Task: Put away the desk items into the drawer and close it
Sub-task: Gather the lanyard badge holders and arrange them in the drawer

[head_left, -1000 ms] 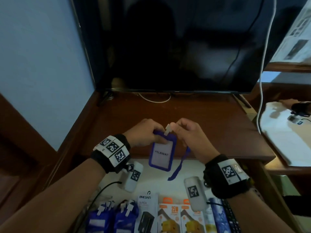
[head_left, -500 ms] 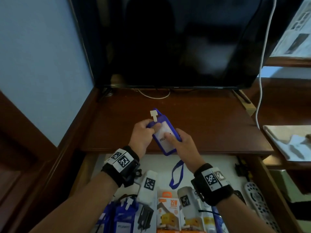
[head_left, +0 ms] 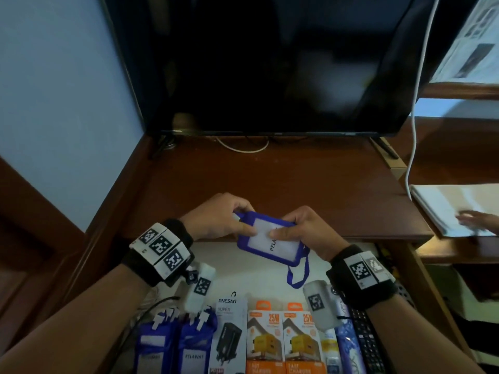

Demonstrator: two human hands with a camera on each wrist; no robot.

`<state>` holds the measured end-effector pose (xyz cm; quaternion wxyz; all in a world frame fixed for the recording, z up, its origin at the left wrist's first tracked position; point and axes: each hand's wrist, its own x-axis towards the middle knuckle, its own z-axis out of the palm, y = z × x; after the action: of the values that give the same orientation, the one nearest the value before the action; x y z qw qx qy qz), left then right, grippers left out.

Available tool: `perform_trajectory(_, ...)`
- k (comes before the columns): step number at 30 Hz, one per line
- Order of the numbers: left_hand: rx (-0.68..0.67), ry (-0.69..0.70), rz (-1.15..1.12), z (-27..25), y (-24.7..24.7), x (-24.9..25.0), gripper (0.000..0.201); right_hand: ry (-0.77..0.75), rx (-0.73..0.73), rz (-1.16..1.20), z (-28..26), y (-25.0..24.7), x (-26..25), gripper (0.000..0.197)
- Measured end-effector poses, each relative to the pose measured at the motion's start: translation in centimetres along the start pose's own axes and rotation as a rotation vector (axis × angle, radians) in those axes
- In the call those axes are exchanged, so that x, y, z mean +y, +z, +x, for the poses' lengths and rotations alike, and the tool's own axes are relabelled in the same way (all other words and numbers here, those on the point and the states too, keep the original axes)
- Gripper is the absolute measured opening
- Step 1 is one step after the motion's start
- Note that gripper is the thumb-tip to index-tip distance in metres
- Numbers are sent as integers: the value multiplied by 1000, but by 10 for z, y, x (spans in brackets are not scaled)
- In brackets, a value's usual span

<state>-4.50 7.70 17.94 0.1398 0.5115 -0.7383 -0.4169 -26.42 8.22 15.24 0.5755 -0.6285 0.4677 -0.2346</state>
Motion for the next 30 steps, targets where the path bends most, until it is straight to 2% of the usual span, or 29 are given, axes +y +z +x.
perform_trajectory(4, -114, -52, -209, 0, 7, -5, 11, 13, 13, 79, 0, 4, 9, 23)
perform_trajectory(7, -70, -43, -336, -1, 10, -11, 9, 17, 38, 168, -1, 10, 17, 17)
perform_trajectory(10, -20, -33, -343, 0, 15, -12, 9, 39, 82, 252, 1, 12, 24, 21)
perform_trajectory(13, -1, -46, -391, 2, 20, -9, 8, 37, 128, 358, 1, 11, 24, 7)
perform_trajectory(14, -13, -52, -403, 2, 21, -8, 9, 36, 141, 379, 1, 9, 25, 10)
perform_trajectory(21, -222, -121, -179, 2, 33, -4, 26, -8, 159, 465, 3, 12, 26, 28)
perform_trajectory(26, -302, -188, -122, 0, 40, -11, 25, 80, 163, 454, 1, 16, 37, 31)
perform_trajectory(28, -293, -199, -91, -1, 43, -13, 22, 103, 159, 469, 1, 18, 41, 31)
perform_trajectory(30, -208, -197, -49, 1, 46, -16, 19, 122, 165, 508, 2, 21, 44, 31)
